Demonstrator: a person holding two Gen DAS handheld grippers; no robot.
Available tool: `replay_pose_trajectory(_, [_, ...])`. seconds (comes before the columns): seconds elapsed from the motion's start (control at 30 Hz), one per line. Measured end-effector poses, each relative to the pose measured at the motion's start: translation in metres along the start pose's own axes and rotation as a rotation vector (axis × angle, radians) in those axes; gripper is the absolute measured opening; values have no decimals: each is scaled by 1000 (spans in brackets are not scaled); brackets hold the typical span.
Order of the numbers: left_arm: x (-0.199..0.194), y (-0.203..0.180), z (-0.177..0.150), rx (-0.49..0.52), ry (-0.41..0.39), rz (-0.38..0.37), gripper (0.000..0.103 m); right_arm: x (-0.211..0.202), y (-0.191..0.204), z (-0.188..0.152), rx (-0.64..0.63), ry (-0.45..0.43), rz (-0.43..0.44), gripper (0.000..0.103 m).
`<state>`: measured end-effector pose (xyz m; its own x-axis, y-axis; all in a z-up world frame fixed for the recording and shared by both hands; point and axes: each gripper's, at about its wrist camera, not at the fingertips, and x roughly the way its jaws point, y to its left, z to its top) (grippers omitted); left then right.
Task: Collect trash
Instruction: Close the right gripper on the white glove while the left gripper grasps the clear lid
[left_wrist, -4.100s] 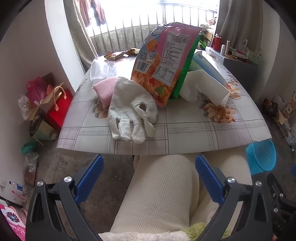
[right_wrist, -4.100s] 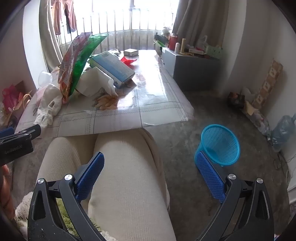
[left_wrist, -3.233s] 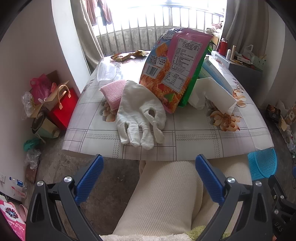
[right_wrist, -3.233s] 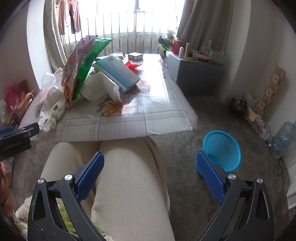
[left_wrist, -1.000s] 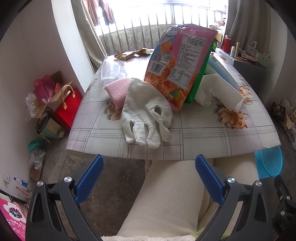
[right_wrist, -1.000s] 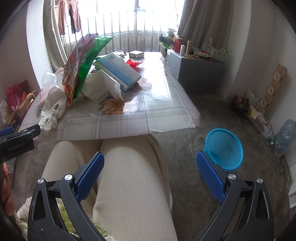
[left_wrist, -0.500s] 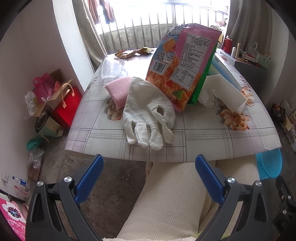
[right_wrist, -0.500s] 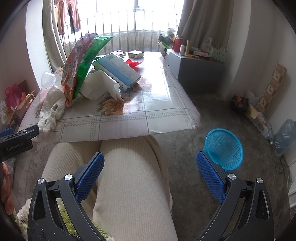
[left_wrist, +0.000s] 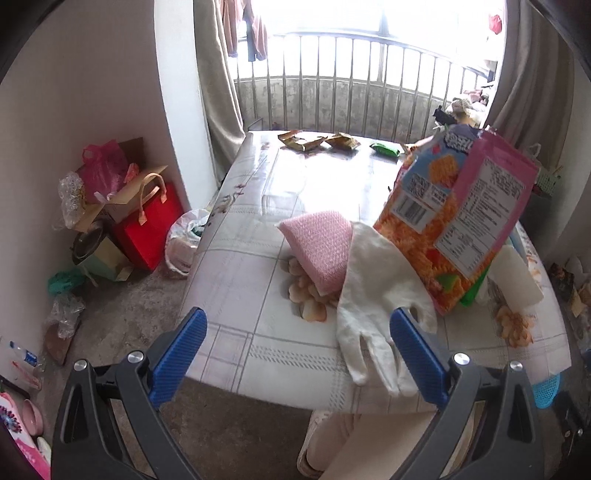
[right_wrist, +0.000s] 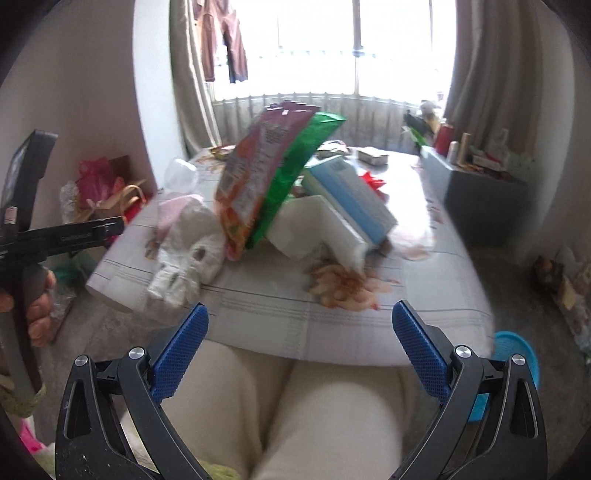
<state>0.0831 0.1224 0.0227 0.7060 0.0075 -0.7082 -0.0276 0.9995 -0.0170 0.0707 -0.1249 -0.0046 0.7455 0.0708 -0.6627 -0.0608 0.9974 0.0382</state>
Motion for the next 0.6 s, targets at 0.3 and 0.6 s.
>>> replay_pose_trajectory(0.3, [42,63,68,-143,-105,-255,97,61,79,27,-131,93,309,95])
replay_pose_trajectory(0.6, [134,66,147,-124,-63,-436,97,112,93,44,-157,161,292,88])
